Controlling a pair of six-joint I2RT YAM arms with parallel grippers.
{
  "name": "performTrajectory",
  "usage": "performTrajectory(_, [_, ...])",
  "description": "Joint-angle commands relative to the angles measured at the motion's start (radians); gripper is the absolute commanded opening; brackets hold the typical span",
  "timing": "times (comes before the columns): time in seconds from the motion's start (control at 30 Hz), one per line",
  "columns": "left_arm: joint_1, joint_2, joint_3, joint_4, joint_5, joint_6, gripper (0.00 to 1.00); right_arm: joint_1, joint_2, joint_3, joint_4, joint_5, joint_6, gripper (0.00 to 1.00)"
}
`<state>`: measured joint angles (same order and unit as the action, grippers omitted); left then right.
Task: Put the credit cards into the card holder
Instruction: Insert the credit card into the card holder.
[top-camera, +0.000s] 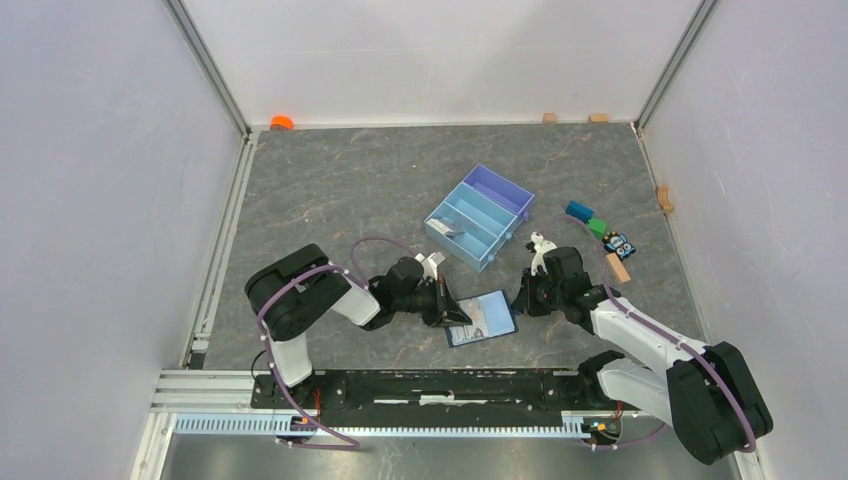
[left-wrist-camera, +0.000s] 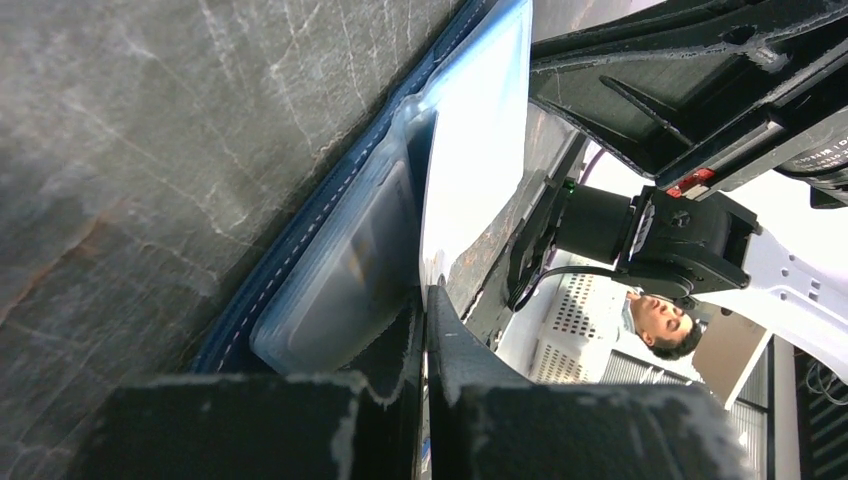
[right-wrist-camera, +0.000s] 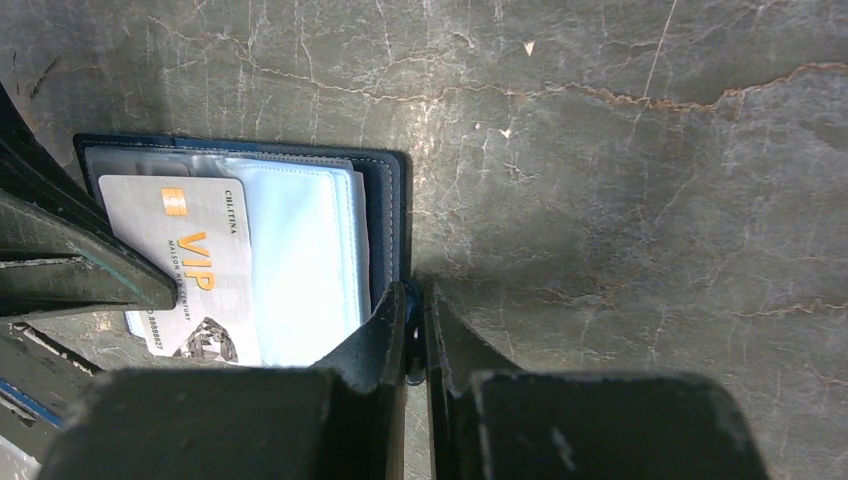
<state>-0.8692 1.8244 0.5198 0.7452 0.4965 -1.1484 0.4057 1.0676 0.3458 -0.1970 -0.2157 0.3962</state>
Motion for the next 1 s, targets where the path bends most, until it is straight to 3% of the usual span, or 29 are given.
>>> performTrajectory(0.0, [0.040,0.014,-0.049,-0.025,-0.075,-0.012,0.02,-0.001,0.021,-0.025,-0.121,0.087,-0.027,0.00])
performTrajectory(0.97, [0.031,0.026,-0.060,-0.005,0.016,-0.006,0.02,-0.001,0.013,-0.019,-0.128,0.094,-0.022,0.00])
